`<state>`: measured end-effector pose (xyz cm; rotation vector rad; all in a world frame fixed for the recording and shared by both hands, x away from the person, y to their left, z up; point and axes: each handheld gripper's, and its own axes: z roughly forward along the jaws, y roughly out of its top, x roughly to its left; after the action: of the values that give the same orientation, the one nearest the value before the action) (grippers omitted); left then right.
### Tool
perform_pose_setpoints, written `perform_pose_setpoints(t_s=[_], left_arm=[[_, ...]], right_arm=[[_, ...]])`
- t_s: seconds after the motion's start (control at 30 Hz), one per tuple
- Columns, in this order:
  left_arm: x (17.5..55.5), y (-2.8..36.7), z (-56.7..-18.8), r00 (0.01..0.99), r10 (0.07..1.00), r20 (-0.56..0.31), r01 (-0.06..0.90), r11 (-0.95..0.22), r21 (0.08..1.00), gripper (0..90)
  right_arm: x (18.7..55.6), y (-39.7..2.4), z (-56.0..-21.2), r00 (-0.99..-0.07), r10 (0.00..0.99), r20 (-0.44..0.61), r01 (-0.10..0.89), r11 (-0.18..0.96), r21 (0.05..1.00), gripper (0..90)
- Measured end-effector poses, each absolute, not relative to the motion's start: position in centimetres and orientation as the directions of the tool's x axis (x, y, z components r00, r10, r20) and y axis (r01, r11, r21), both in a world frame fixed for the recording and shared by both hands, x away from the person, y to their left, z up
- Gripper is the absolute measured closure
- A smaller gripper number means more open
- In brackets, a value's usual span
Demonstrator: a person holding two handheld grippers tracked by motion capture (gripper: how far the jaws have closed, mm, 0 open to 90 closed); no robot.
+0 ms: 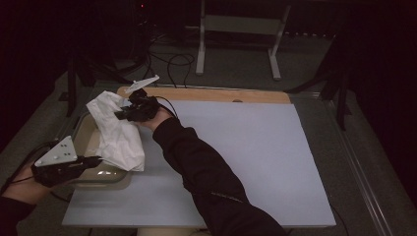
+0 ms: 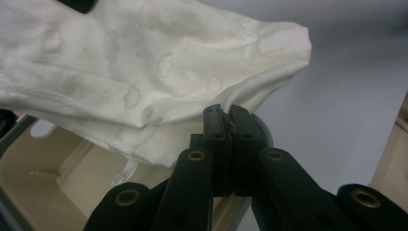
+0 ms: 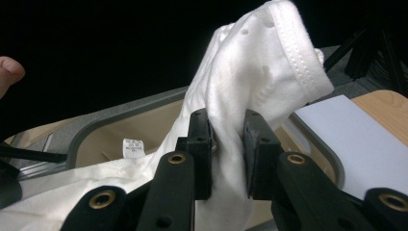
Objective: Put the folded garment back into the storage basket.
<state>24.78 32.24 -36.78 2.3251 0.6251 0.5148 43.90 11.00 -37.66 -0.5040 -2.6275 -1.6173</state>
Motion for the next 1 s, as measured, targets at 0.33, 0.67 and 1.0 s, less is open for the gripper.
perform_pose_setpoints(t_s=[0.33,0.67,1.0], left_arm=[[24.6,33.6,-37.2,0.790,0.585,0.186,0.321,-0.652,0.687,88.5],[24.5,35.4,-37.7,0.753,0.632,0.184,0.365,-0.634,0.681,88.5],[25.1,37.3,-39.0,0.711,0.691,0.130,0.430,-0.573,0.697,83.0]], right_arm=[[44.6,12.8,-37.9,-0.946,0.273,0.173,0.281,0.433,0.856,76.4],[45.0,15.0,-38.8,-0.948,0.270,0.168,0.276,0.432,0.859,76.3],[45.7,16.3,-40.5,-0.945,0.273,0.180,0.289,0.440,0.850,72.4]])
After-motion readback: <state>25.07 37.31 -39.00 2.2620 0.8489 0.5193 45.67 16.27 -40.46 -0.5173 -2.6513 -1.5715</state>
